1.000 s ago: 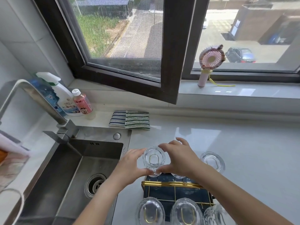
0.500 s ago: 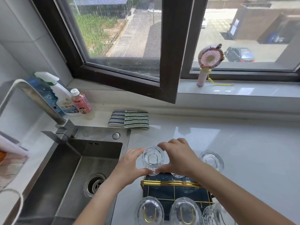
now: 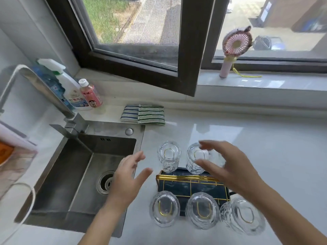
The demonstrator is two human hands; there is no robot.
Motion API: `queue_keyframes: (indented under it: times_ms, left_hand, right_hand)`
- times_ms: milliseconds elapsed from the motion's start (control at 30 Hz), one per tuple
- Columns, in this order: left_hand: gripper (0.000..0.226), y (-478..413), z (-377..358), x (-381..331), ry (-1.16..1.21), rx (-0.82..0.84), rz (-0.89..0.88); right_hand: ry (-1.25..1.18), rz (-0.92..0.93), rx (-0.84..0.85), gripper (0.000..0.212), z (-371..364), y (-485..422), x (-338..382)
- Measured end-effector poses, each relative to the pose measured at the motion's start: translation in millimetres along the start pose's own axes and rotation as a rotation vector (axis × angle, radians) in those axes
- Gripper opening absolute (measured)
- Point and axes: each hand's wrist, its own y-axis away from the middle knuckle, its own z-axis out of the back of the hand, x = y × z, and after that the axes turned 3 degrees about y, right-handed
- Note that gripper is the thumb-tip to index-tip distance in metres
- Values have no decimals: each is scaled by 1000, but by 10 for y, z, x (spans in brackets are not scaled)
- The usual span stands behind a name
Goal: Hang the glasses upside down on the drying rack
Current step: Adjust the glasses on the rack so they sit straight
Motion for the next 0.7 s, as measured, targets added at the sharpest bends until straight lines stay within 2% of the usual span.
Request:
queue_keyframes:
  times_ms: [67,167,233,300,367,400,533,700]
  left_hand:
    - [66,336,42,-44,74,-14,4]
    - [86,734,-44,-77,24,162,31]
    - [101,866,-156,-80,-47,239,33]
    - [108,912,-246,-89,-98,266,21]
    - [107,900,-281,-89,-124,262,25]
    - [105,888,-285,-87,-124,250,41]
    - [92,880,-302,-65,-101,175,71]
    - [89,901,-326,-54,-89,142,71]
  right_hand:
    - [-42,15,-61,40,96,386,18]
    - [92,113,-103,38,74,801,27]
    - [272,164,-80,51,-31,943,9]
    - [479,150,6,77,-161,988,-2]
    - [638,99,102,101,-298,972,-4]
    - [674,78,125,107,-354,959,0]
    - [684,35,126,101,-444,920,11]
    - [700,50,107,95,-451,917,-31]
